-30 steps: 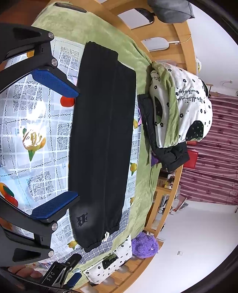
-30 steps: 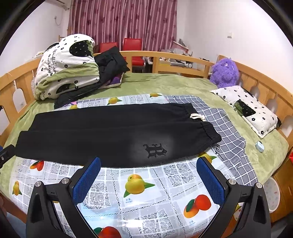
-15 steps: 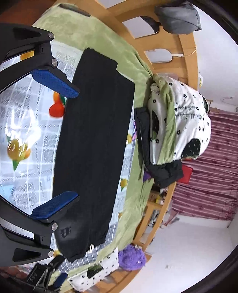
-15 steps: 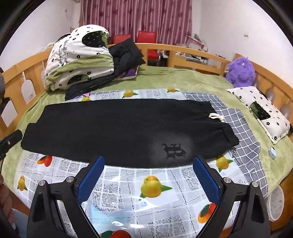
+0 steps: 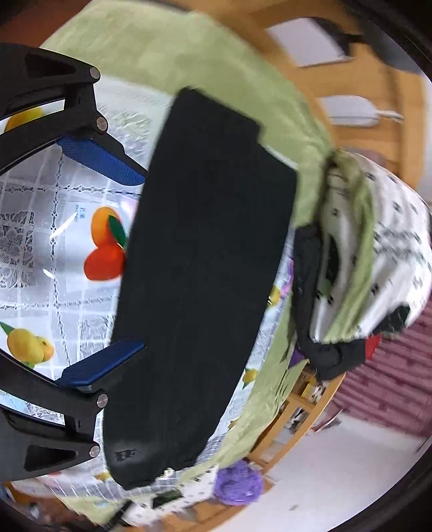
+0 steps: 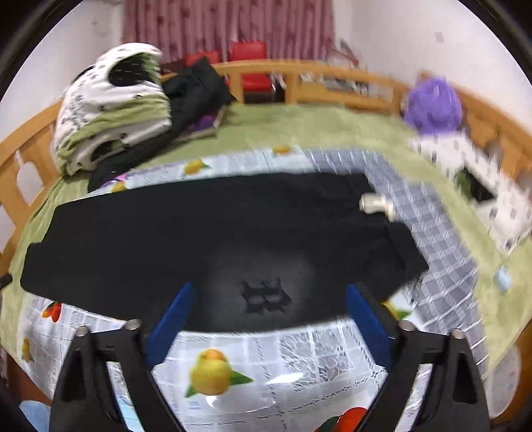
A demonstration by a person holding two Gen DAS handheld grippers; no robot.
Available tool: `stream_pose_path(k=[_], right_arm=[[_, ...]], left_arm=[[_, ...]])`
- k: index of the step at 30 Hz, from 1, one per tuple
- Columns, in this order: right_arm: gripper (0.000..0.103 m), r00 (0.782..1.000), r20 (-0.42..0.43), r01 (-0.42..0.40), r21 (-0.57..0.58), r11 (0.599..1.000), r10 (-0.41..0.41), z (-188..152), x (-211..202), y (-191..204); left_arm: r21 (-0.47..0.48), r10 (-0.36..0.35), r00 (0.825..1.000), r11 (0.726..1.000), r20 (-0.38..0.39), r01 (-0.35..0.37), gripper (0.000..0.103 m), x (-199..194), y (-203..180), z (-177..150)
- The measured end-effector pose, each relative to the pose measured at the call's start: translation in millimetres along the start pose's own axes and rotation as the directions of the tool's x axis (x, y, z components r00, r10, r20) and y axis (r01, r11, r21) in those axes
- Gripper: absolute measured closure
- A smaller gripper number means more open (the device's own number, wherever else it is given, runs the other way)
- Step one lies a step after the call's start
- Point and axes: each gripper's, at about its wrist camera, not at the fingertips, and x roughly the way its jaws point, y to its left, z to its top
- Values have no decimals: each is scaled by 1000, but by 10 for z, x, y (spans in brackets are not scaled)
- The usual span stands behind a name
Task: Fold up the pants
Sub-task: 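Grasp the white-striped side seam of the black pants with both tools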
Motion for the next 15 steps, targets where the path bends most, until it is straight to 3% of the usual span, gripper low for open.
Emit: stream_pose_path(k=[3, 6, 11, 15], right_arm=[[41, 997, -53, -53, 110, 993, 59, -183, 335, -340], [43, 992, -74, -87, 177, 980, 101, -406, 578, -537], [42, 988, -70, -111, 309, 945, 139, -710, 924, -702], [42, 977, 15, -199, 410, 890, 211, -741, 1038, -785]], left_arm=[[-115, -50, 999, 992, -10, 49, 10, 225, 289, -139], [-203, -96, 995, 975, -20, 89, 10, 405, 495, -259], [-291, -105, 994, 953, -35, 90, 11, 705, 746, -368], [-300, -129, 992, 946, -3, 122, 11, 816, 769, -294]])
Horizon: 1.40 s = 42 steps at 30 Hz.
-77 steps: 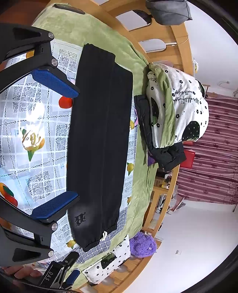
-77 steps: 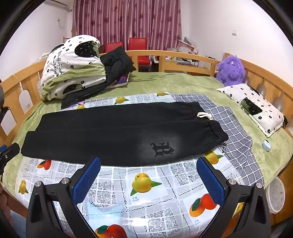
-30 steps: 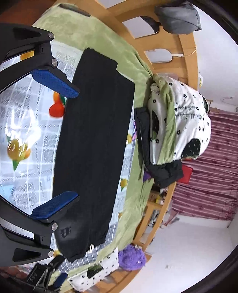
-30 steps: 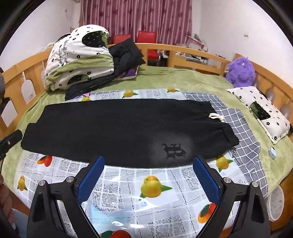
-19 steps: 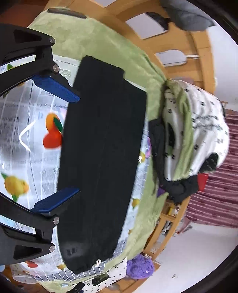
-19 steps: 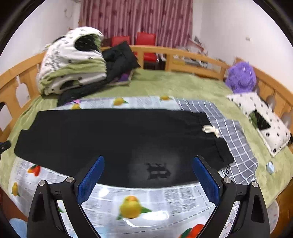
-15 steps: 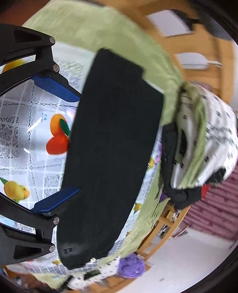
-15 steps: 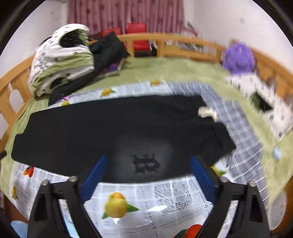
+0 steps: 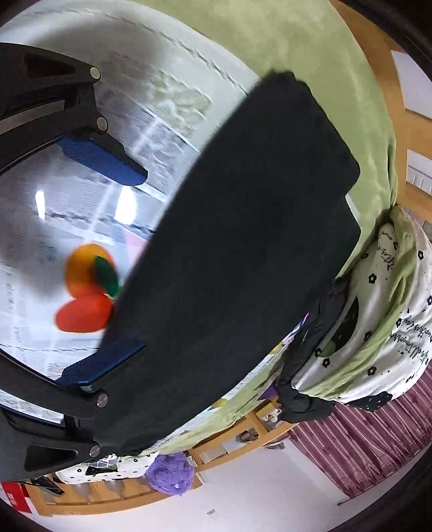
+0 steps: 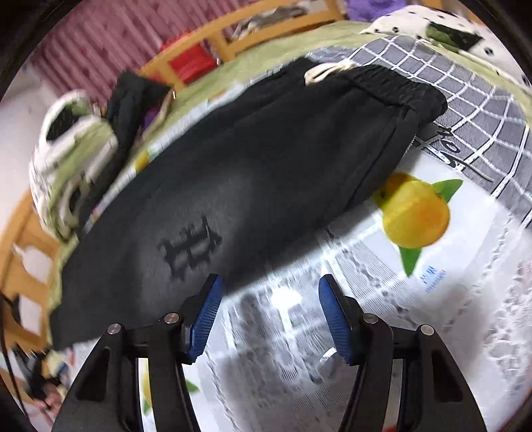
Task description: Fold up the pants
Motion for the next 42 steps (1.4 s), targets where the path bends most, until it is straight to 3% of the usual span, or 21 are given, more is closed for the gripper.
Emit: stream_pose_path(k=[2, 4, 6, 7, 8, 11, 18, 23, 26, 27, 28, 31, 33, 34, 37, 42], right_arm=[[42, 1000, -7, -29, 35, 999, 29, 58, 90, 7], [47, 999, -7, -42, 65, 997, 43, 133, 176, 52], [84, 1000, -20, 3, 71, 997, -2, 239, 259, 134], [84, 1000, -15, 6, 59, 998, -5, 278, 263, 184], [87, 1000, -5, 4, 39, 999, -4, 328, 227, 255], [89, 999, 49, 4, -72, 997, 0, 614, 73, 596], [90, 988, 142, -34, -188, 982, 61, 1526, 80, 1220], [90, 988, 145, -19, -187, 982, 47, 2124, 655, 1382], [89, 996, 83, -11, -135, 991, 23, 2363, 1238, 1364], [82, 999, 46, 1, -119, 993, 5, 2414, 1446, 1359], [80, 1000, 29, 7, -112, 994, -4, 2437, 1554, 1367], [75, 1000, -2, 14, -147, 989, -15, 2382, 1694, 1459], [53, 1000, 16, 14, -198, 980, -11, 2249, 1571, 1535], [49, 999, 39, 25, -222, 975, -16, 2157, 1482, 1566], [46, 997, 59, 71, -297, 952, -56, 1827, 1151, 1529], [46, 997, 14, 81, -306, 948, -80, 1157, 630, 1065]], left_arm=[[-39, -15, 1000, 999, 5, 15, 13, 87, 9, 87], [-92, -23, 1000, 995, 12, 24, 25, 144, 38, 170], [-123, -5, 1000, 992, -4, 4, 58, 211, 50, 279], [-114, 1, 1000, 993, -3, -1, 72, 221, 30, 326], [-85, 12, 1000, 996, 3, -12, 95, 208, -9, 398], [35, -18, 1000, 999, 26, 17, 94, 161, -225, 723], [154, -37, 990, 988, 137, 16, 94, 201, -775, 1423], [171, -10, 977, 985, 213, -27, 94, 627, -1066, 1903], [203, 46, 979, 975, 199, -87, 94, 1023, -1207, 2067], [209, 68, 980, 972, 185, -107, 92, 1160, -1230, 2104], [209, 93, 981, 970, 172, -128, 90, 1255, -1240, 2113], [196, 145, 975, 964, 170, -178, 69, 1368, -1259, 2104], [200, 120, 970, 966, 209, -163, 44, 1236, -1260, 2040], [205, 120, 968, 964, 220, -166, 38, 1145, -1255, 1990], [234, 122, 971, 957, 207, -170, 36, 895, -1198, 1812], [237, 121, 989, 962, 82, -138, 36, 498, -778, 1240]])
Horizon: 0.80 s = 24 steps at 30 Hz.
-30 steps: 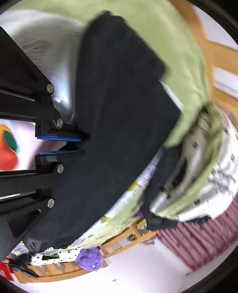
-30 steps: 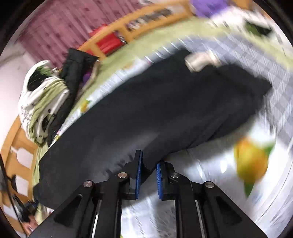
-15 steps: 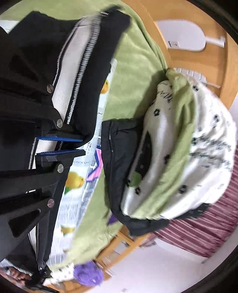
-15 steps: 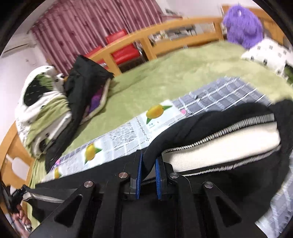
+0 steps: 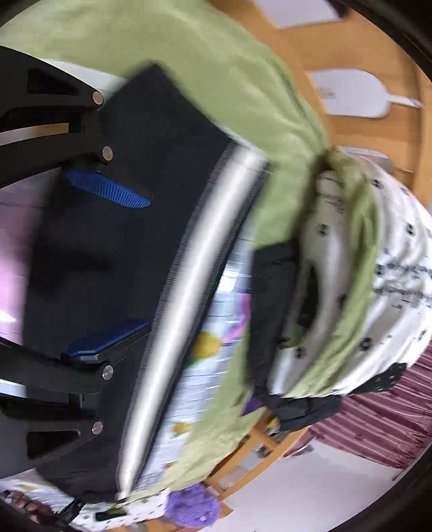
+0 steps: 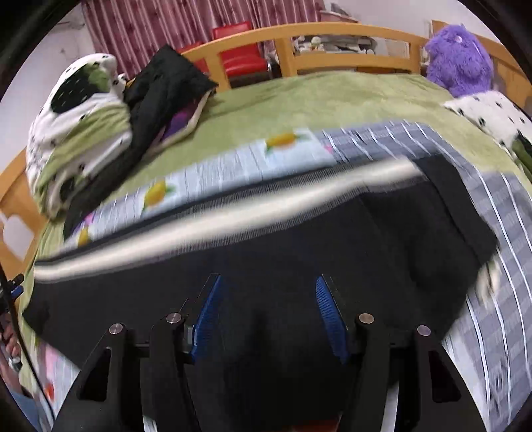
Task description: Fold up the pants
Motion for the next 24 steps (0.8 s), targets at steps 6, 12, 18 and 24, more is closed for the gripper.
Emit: stream_pose_path(k=[6, 12, 18, 24], right_arm=[[46, 997, -48, -49, 237, 970, 62, -766, -183, -656], [46, 985, 33, -170, 374, 912, 170, -747, -84, -863], [48, 977, 44, -206, 456, 866, 209, -387, 380, -908], [86, 994, 12, -100, 408, 908, 105, -55, 702, -702]], left_arm=[[-103, -56, 994, 994, -98, 46, 36, -89, 479, -814], [-248, -124, 991, 963, -53, 108, 37, 60, 714, -741], [-418, -134, 991, 900, 9, 125, 42, 408, 955, -501], [-398, -50, 998, 917, -23, 36, 87, 645, 827, -331]])
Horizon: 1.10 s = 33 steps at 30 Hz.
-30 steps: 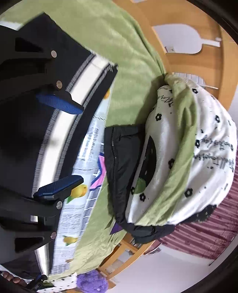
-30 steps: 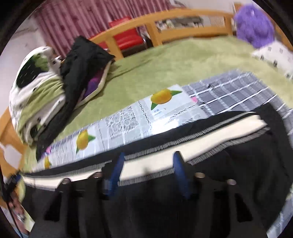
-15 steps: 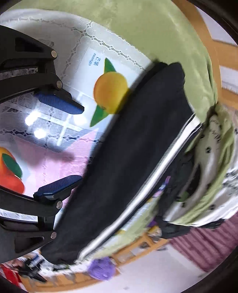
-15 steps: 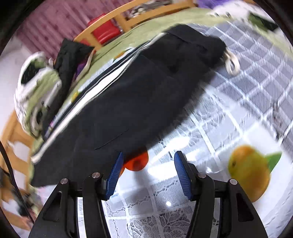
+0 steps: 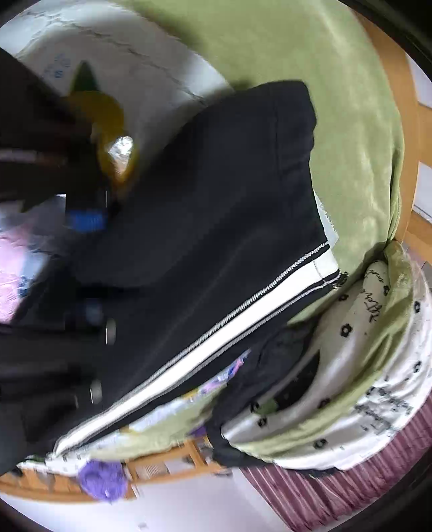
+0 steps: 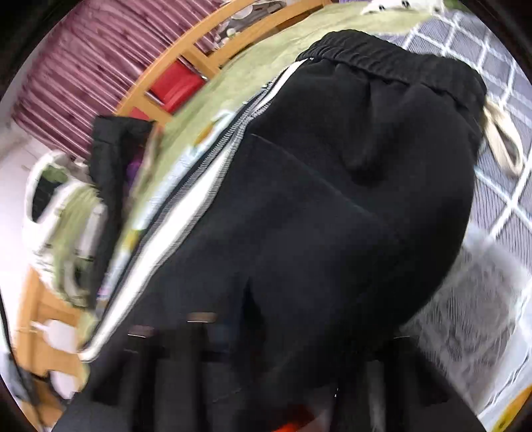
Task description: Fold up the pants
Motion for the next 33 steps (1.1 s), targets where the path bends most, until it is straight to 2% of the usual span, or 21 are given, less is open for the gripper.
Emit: stream_pose_path(k=[2, 4, 7, 9, 11, 15, 19, 22, 23, 24, 26, 28, 29, 30, 32, 33], right_arm=[[88, 1000, 12, 23, -16, 1000, -23, 19, -120, 83], [89, 999, 43, -22, -29, 999, 23, 17, -386, 100], [89, 998, 29, -62, -34, 997, 63, -10, -708, 122], [89, 999, 18, -26, -73, 997, 28, -116, -921, 138], [90, 1000, -5, 0, -120, 993, 0, -296, -1163, 90], [89, 998, -60, 12, -144, 989, -20, -675, -1553, -223], [89, 996, -78, 34, -156, 987, -46, -987, -1784, -598], [87, 991, -92, 75, -182, 980, -93, -1157, -1707, -770], [82, 987, -111, 95, -184, 978, -116, -1207, -1681, -821], [78, 983, -131, 107, -183, 977, -132, -1242, -1678, -861], [78, 981, -160, 76, -203, 976, -110, -1274, -1830, -923], [74, 992, -88, 72, -213, 974, -92, -1253, -2082, -981], [65, 995, -35, 82, -204, 975, -91, -1216, -2227, -1042], [50, 996, 15, 93, -182, 979, -92, -1174, -2334, -1119], [35, 992, 98, 94, -102, 990, -84, -1059, -2438, -1313], [35, 992, 96, 88, -55, 995, -83, -984, -2398, -1401]], left_arm=[[12, 5, 1000, 1000, 9, -5, 88, -55, -91, 53], [42, -2, 1000, 999, 21, 1, 89, -244, -193, 86], [64, -60, 998, 996, 23, 59, 89, -629, -213, 67], [95, -53, 998, 994, 23, 51, 89, -895, -168, -63], [143, -14, 1000, 990, 20, 10, 89, -1148, -91, -269], [171, 19, 999, 985, -35, -13, 89, -1488, 215, -697], [156, 29, 995, 988, -94, -14, 89, -1607, 508, -1033], [177, 91, 990, 982, -104, -72, 87, -1568, 542, -1174], [197, 125, 987, 975, -100, -103, 82, -1565, 531, -1197], [206, 165, 981, 968, -104, -141, 73, -1585, 520, -1219], [232, 210, 973, 955, -93, -183, 67, -1694, 482, -1272], [288, 230, 971, 936, -61, -203, 54, -1859, 434, -1345], [310, 237, 971, 927, -43, -212, 43, -1902, 384, -1373], [334, 238, 971, 917, -20, -219, 41, -1978, 357, -1415], [361, 234, 972, 906, 6, -220, 41, -2084, 302, -1467], [364, 226, 974, 906, 10, -214, 41, -2114, 266, -1486]])
